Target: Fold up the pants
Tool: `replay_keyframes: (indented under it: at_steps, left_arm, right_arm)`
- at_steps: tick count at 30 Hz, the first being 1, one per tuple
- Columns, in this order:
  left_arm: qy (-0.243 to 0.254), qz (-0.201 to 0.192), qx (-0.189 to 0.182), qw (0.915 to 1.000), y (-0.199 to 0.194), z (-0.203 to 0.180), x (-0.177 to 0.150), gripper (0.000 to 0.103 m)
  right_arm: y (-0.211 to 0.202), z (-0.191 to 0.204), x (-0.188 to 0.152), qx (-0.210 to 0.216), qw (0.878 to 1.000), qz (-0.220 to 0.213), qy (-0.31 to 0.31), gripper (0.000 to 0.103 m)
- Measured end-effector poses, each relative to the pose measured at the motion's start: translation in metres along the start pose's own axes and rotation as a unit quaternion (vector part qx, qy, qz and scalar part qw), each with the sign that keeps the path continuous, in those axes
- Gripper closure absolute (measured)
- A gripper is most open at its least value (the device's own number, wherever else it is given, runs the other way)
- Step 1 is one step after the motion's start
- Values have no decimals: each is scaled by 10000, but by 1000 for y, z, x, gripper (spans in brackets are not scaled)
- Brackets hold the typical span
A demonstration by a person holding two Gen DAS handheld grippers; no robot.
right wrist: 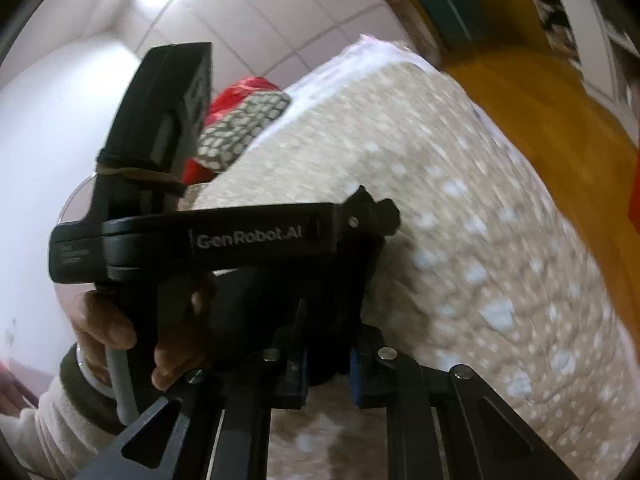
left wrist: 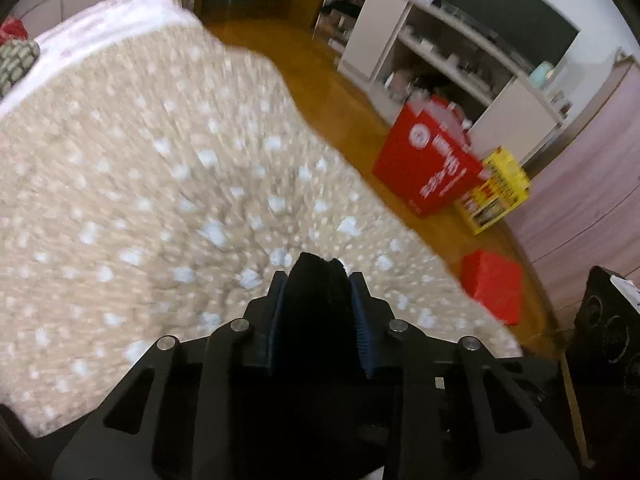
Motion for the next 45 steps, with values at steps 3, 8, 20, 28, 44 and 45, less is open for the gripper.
replay_keyframes:
  at_steps: [3, 8, 20, 28, 44, 45]
  left_arm:
    - [-38, -423, 83, 9991, -52, 6, 5, 74]
    - [-410, -790, 403, 9952, -113, 55, -15, 74]
    - [-2237, -469, 1859, 9556, -138, 216, -157, 74]
    - [-2240, -928, 1882, 9517, -171, 209, -172, 74]
    - [-2610, -802, 2234, 9357, -143, 196, -202, 65]
    - [-2609, -808, 2236, 9356, -143, 196, -202, 65]
  right_arm:
    - [-8, 37, 12, 168, 9989, -99, -425, 89]
    - [5, 116, 19, 643, 9907, -47, -1197, 89]
    - [170, 217, -60, 1269, 9673, 1545, -1562, 57]
    - [91, 201, -9, 750, 9701, 842, -2149, 57]
    - [146, 146, -8, -708, 9590, 1432, -2341, 78]
    - [136, 151, -8, -642, 9595, 1416, -2348, 78]
Point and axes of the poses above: each gripper's, at about its wrist camera, not at the fingertips, and y roughly the way its jaws point, z to its left, x to its top, the point moved 5 cm from there along y, roughly the way its jaws point, and after that the axes turned 2 degrees about x, right-handed, at the moved point
